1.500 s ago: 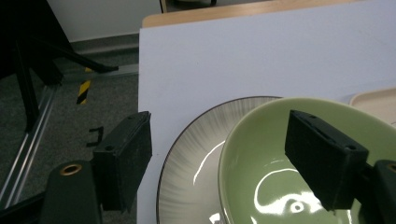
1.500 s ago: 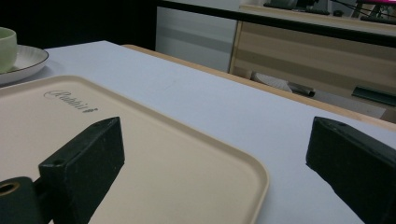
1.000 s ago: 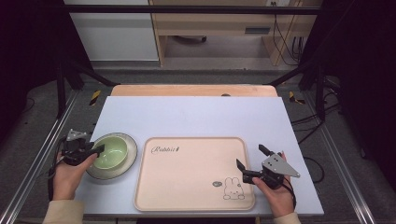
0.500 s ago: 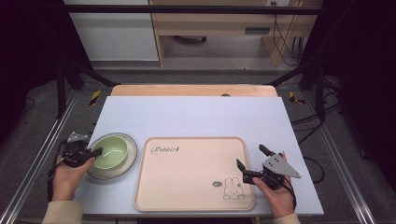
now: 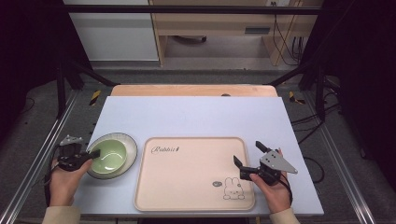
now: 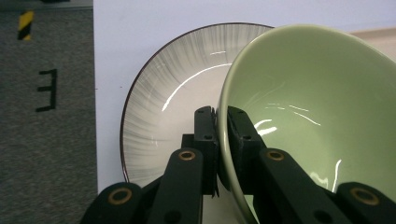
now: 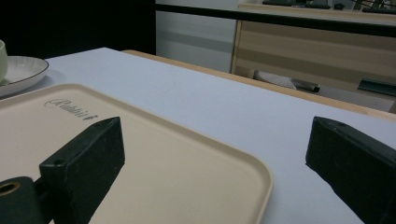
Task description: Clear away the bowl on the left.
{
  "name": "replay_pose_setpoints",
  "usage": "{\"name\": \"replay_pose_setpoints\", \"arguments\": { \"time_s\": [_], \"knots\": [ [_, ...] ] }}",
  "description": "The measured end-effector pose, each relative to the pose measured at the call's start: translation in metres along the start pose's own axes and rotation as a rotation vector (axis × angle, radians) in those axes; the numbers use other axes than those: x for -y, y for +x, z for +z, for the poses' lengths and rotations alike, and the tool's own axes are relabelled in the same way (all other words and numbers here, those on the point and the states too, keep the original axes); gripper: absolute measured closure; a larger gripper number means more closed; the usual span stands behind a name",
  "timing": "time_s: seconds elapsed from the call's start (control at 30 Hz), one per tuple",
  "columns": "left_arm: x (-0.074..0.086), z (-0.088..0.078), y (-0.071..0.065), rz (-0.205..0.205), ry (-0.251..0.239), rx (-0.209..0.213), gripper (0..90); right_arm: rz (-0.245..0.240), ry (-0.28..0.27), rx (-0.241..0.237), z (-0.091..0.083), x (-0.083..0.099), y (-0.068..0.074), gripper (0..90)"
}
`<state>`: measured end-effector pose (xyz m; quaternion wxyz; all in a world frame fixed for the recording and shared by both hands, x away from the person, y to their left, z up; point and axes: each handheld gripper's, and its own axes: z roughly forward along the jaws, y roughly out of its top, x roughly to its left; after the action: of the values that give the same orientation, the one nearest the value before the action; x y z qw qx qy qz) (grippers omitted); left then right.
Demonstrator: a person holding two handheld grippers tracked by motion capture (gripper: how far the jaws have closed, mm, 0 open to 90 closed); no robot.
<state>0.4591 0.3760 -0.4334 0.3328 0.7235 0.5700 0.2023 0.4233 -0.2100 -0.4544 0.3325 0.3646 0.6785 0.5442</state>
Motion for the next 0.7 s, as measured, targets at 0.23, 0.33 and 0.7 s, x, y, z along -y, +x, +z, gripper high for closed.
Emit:
{"name": "replay_pose_setpoints", "arguments": {
  "time_s": [0.23, 0.33, 0.7],
  "knots": [
    [0.0, -0.012, 0.001, -0.015, -0.049, -0.015, 82.4, -0.009, -0.01, -0.02, 0.005, -0.002, 0.003, 4.6],
    [0.0, -0.016, 0.003, -0.028, -0.066, -0.016, 82.4, 0.0, -0.016, -0.017, 0.004, -0.002, 0.001, 4.6],
    [-0.016, -0.025, -0.005, -0.043, -0.127, 0.06, 82.3, 0.012, -0.018, -0.008, -0.001, 0.001, -0.002, 3.5]
  ]
}}
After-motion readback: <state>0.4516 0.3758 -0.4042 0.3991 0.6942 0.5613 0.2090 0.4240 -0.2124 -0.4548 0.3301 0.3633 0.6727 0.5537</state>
